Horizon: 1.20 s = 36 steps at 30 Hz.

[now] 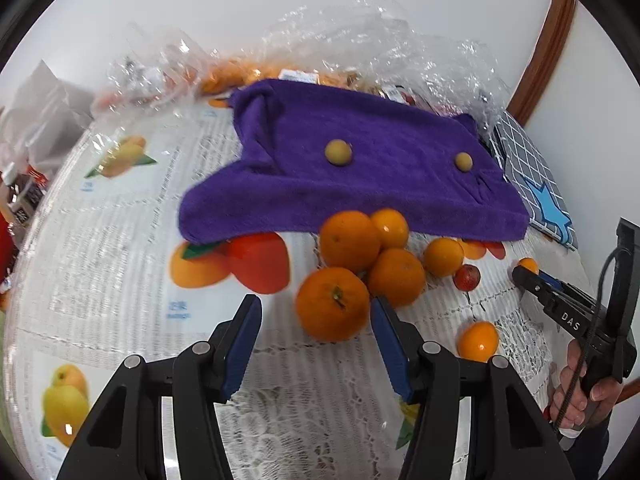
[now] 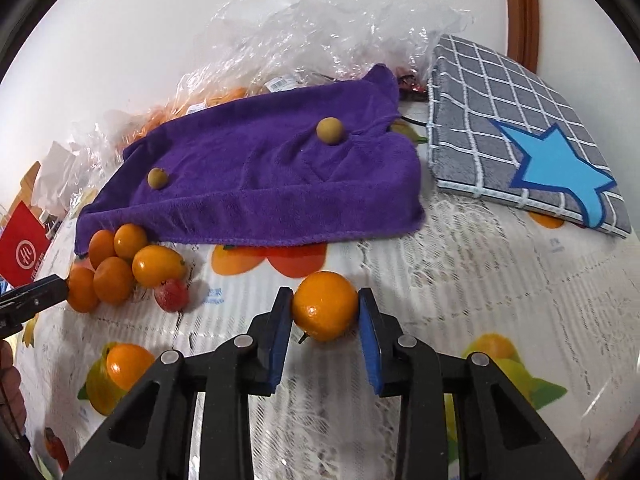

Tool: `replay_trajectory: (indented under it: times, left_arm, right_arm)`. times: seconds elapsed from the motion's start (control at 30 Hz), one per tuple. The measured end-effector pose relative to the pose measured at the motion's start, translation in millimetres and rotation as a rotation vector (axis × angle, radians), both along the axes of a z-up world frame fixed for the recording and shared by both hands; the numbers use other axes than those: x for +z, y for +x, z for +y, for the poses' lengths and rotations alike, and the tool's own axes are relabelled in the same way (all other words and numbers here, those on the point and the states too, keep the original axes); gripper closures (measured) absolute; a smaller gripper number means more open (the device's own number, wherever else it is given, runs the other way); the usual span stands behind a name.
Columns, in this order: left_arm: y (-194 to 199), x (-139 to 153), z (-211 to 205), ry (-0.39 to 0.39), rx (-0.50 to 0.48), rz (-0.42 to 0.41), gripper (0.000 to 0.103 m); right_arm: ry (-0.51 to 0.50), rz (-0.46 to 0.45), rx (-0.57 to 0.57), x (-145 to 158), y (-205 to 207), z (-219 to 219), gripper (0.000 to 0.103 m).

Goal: Organize fruits
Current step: 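Grasp a large orange with the left tool while the right tool holds its tangerine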

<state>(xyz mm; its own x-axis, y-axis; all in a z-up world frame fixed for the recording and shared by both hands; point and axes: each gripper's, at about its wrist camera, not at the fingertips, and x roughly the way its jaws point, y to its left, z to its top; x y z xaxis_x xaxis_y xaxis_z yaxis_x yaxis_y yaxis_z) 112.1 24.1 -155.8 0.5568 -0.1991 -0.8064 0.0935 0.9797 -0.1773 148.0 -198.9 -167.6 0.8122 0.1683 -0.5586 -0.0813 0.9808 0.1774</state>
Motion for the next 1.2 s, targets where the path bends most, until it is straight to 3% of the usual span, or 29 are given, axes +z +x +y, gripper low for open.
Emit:
replay_trajectory:
  times: [0.2,0.37,0.5,0.9,1.2]
  left_arm:
    - [4,-14,-7,-0.017,-0.019,0.024,0.049]
    - [4,-16,-11,-0.009,-0.031,-0.010,0.049]
    - [4,-17,-9,-0.014,-0.028,-0.034,0.062]
    - [-4,-18,24,-0.165,0.016,-0.090,0.063]
    - [-7,-6,27,-0.160,0.033,-0.144,0.063]
  right_arm:
    - [0.018,-0.007,0.003,-1,-5,-4,0.071]
    - [0.005,-0.022,0.006,0,-8,-1,0.071]
    - [0.001,-0.046,0.000,1,-13,-1,0.071]
    - [-0.009,-0.070,0.004,2,-17,1,0.071]
    - [-0.030,-0.091,0.003,6,-20,5,0.071]
